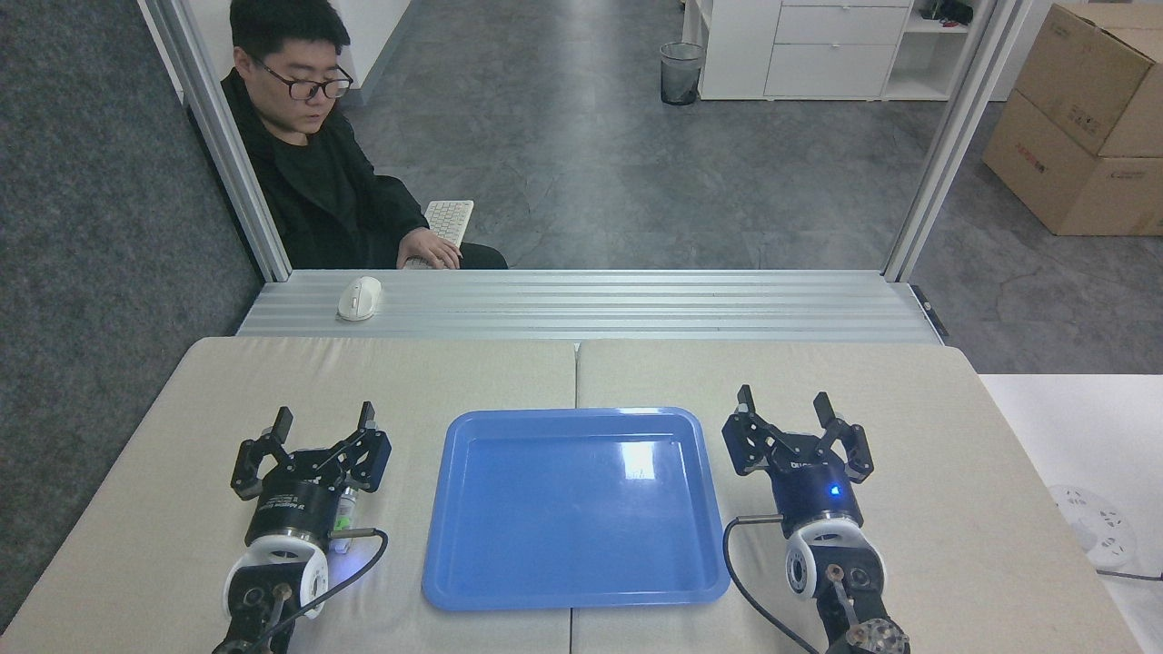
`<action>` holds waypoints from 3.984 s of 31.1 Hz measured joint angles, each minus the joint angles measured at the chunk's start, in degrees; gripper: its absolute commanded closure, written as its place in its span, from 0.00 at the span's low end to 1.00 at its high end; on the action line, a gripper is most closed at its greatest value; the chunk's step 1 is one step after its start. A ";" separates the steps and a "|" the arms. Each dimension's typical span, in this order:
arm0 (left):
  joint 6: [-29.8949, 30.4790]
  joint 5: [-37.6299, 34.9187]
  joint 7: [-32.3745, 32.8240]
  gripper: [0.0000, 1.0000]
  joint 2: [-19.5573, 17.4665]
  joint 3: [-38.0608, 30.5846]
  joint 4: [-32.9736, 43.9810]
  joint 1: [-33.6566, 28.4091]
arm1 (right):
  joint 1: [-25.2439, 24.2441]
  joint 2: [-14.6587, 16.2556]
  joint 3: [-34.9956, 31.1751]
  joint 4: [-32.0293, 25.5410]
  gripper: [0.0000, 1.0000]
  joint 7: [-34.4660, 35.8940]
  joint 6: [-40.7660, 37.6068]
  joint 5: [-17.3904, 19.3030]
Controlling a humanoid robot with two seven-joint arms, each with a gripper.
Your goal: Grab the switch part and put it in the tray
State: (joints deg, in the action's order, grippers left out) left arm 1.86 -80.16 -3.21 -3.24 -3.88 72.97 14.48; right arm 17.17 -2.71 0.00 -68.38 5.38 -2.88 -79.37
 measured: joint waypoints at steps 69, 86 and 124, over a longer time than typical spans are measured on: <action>0.00 -0.29 -0.66 0.00 0.00 0.02 -0.36 -3.83 | 0.00 -0.03 0.00 0.00 0.00 0.00 0.01 0.06; 0.06 -0.81 -1.86 0.00 0.01 0.02 -4.39 -6.64 | 0.00 -0.03 0.00 0.00 0.00 -0.02 0.01 0.06; -0.12 -6.38 -5.71 1.00 -0.40 3.35 -8.09 -8.05 | 0.06 0.05 0.00 0.08 0.00 -0.11 0.01 0.21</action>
State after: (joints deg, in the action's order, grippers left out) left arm 1.73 -86.54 -8.92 -3.64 -0.53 64.89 6.43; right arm 17.22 -2.66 0.00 -68.30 5.27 -2.87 -79.16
